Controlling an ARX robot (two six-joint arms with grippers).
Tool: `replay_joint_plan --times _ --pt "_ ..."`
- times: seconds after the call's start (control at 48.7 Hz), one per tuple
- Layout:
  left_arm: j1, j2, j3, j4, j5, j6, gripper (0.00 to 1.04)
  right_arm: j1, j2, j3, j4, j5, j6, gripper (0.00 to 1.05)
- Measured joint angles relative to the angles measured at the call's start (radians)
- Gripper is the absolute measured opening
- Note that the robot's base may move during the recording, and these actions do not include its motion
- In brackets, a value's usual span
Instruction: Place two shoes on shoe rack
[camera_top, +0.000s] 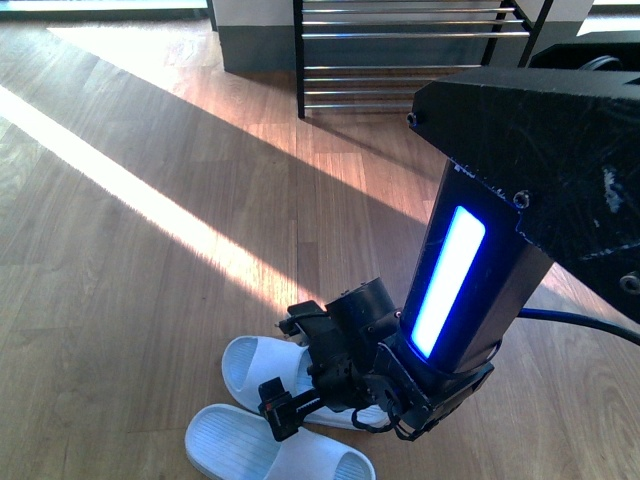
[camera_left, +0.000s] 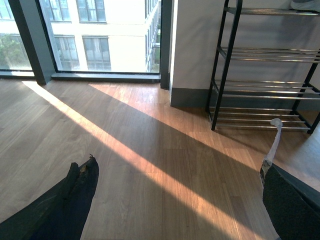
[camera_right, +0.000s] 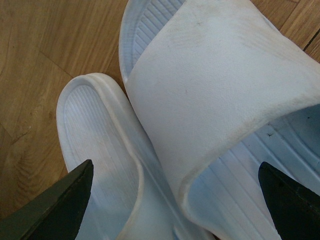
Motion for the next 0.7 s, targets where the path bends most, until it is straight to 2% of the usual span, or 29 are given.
replay_joint_plan --times 0.123,0.247,0.534,0.637,0.699 --pt "0.0 0.0 0.0 0.0 0.0 0.0 0.95 0.0 0.018 0.023 -0.01 0.006 0.002 0.94" --pt "0.0 0.0 0.0 0.0 0.0 0.0 0.95 0.0 0.023 0.023 -0.002 0.003 0.008 0.79" --pt "0.0 0.0 0.0 0.0 0.0 0.0 0.95 0.0 0.024 0.011 0.031 0.014 0.019 0.24" --pt "0.0 0.0 0.0 0.0 0.0 0.0 0.95 -0.011 -0.009 -0.042 0.077 0.064 0.039 0.03" --pt "0.0 0.0 0.0 0.0 0.0 0.0 0.95 -0.028 -0.054 -0.097 0.119 0.119 0.059 0.02"
